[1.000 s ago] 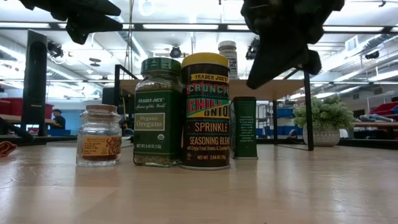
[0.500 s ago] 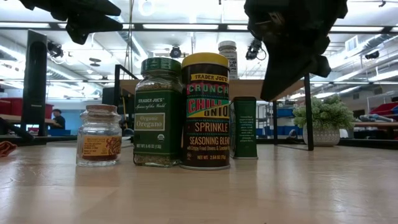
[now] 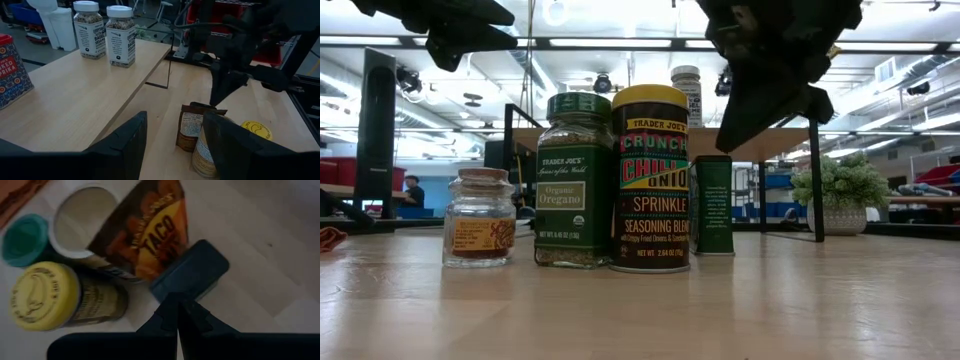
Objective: Shelf spices
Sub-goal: Put the gold seasoning bottle on the shelf
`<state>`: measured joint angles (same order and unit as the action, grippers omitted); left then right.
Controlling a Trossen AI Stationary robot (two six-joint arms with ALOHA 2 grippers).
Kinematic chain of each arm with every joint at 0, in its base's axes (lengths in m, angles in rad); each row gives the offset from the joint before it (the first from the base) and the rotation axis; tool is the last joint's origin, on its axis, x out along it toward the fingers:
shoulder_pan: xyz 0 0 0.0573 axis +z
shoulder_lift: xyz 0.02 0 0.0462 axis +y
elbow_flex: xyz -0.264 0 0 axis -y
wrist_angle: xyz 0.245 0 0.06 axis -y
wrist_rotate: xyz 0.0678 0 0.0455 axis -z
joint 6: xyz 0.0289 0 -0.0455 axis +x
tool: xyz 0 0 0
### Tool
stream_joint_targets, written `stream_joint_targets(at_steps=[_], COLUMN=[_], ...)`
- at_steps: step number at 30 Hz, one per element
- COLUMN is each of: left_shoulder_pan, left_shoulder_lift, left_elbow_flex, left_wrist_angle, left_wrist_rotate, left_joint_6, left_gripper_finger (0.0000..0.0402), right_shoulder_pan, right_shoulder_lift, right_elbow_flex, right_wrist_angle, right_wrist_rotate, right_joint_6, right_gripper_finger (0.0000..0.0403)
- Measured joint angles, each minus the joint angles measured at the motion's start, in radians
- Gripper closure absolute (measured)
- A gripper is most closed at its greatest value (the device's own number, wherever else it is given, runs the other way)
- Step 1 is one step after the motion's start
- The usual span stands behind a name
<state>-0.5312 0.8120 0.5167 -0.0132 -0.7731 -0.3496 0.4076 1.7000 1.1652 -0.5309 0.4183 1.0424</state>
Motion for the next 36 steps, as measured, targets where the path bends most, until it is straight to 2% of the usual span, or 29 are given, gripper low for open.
stream_joint_targets(at_steps=[11,19,23,27,32,36], left_shoulder_pan=[0.000,0.000,0.000,0.000,0.000,0.000], left_shoulder_lift=[0.000,0.000,0.000,0.000,0.000,0.000], left_elbow_flex=[0.000,0.000,0.000,0.000,0.000,0.000], left_wrist_angle=[0.000,0.000,0.000,0.000,0.000,0.000], left_wrist_rotate=[0.000,0.000,0.000,0.000,0.000,0.000], left_joint_6=[0.000,0.000,0.000,0.002,0.002,0.002], left_gripper_finger=[0.0204,0.0204,0.0204,0.0204,0.0204,0.0204], right_shoulder_pan=[0.001,0.031,0.049,0.059,0.049,0.010], right_shoulder_lift=[0.000,-0.019,-0.031,-0.032,-0.032,-0.018], right_elbow_flex=[0.000,0.000,0.066,0.175,0.285,0.348], right_wrist_angle=[-0.023,0.069,-0.030,-0.108,-0.116,-0.121], right_wrist_rotate=[-0.029,-0.073,-0.053,-0.021,0.001,-0.020], right_joint_6=[-0.005,-0.051,-0.080,-0.204,-0.512,-0.698], right_gripper_finger=[0.0403,0.0403,0.0403,0.0403,0.0403,0.0403])
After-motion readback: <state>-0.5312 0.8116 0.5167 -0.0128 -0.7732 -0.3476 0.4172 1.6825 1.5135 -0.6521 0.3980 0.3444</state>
